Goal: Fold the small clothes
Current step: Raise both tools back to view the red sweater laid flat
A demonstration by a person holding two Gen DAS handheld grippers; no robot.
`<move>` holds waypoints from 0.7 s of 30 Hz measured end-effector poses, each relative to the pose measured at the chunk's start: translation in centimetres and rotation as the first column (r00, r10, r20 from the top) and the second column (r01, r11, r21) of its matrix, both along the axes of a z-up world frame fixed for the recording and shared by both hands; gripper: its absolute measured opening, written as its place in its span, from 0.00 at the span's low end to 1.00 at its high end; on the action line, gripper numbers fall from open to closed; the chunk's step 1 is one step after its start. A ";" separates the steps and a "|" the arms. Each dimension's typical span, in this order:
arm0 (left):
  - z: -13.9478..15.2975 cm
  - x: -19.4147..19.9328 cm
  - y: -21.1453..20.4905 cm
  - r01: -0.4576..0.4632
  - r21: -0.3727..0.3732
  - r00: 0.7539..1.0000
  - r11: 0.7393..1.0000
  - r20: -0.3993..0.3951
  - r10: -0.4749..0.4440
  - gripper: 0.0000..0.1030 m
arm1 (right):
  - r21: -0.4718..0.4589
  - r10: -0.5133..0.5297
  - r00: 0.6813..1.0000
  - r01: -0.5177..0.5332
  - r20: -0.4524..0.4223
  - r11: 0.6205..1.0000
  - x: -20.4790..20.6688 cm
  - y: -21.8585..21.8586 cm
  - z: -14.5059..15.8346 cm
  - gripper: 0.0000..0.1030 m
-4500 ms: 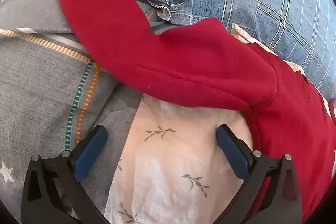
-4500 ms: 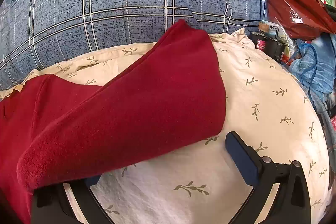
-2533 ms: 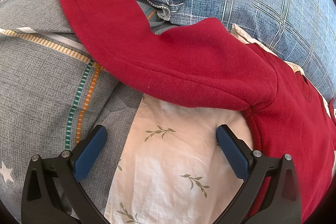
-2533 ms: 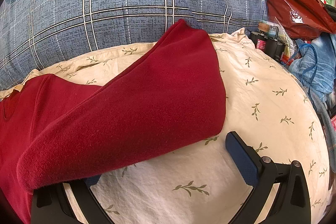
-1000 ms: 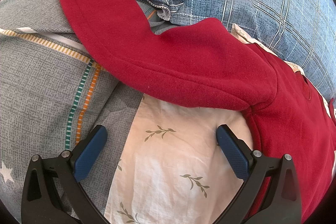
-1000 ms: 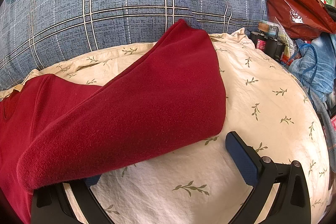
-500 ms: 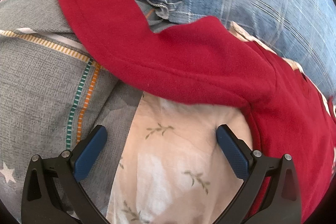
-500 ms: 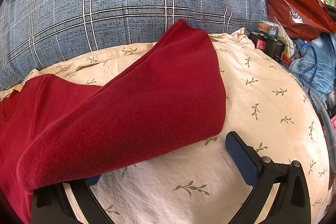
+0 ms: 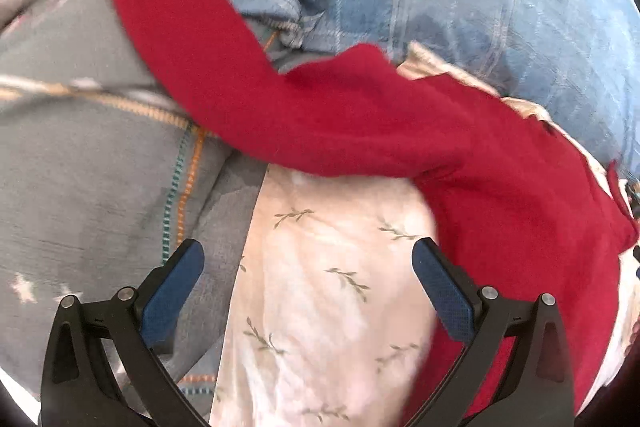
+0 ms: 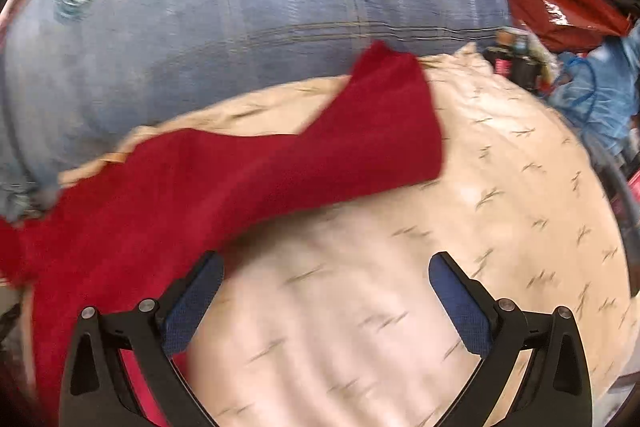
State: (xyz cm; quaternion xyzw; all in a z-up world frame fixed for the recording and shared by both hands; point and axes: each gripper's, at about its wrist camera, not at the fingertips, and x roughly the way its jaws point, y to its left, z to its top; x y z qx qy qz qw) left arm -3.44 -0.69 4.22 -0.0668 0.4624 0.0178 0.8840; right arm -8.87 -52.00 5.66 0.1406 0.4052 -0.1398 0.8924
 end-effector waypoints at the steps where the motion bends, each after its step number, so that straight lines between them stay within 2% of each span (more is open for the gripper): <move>1: 0.6 -0.2 -0.1 0.006 -0.004 1.000 1.000 0.010 -0.006 1.00 | 0.005 0.032 0.999 -0.032 0.010 0.999 -0.3 1.1 0.9 0.99; 7: 4.0 -0.9 -1.0 0.017 0.018 0.997 1.000 0.077 -0.019 1.00 | -0.017 0.198 0.978 -0.197 0.061 0.980 -0.1 8.0 4.5 1.00; 11: 5.2 -0.4 -2.1 0.034 0.019 0.994 0.999 0.101 -0.036 1.00 | 0.026 0.297 0.952 -0.299 0.071 0.954 1.5 12.6 5.1 1.00; 17: 6.2 0.1 -3.8 0.059 0.039 0.991 0.997 0.121 -0.064 1.00 | 0.047 0.361 0.927 -0.367 0.096 0.929 3.5 17.8 4.8 1.00; 21: 6.2 0.7 -4.2 0.060 0.043 0.990 0.997 0.126 -0.065 1.00 | 0.029 0.356 0.929 -0.360 0.107 0.932 4.4 19.4 4.5 1.00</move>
